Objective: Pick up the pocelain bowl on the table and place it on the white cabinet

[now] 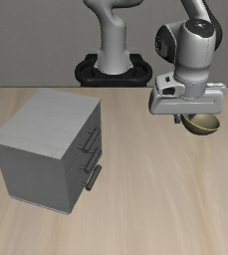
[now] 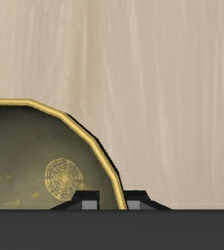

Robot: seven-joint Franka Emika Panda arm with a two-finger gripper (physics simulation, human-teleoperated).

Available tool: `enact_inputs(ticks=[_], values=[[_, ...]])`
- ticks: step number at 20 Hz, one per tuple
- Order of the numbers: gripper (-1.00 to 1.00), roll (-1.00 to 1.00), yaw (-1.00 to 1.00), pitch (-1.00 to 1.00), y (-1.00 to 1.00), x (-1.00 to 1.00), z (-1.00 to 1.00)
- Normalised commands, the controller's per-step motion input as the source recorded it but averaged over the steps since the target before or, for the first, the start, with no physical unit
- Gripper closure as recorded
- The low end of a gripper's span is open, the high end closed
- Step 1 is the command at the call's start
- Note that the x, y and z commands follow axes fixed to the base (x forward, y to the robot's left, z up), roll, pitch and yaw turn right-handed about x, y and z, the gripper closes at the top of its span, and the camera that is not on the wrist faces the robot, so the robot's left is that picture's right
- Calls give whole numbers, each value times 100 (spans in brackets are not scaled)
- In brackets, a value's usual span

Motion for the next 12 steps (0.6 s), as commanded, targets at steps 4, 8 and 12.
enact_inputs(ticks=[4,8,12], values=[[100,0,0,0,0,0,100],[100,0,0,0,0,0,100],[100,0,0,0,0,0,100]])
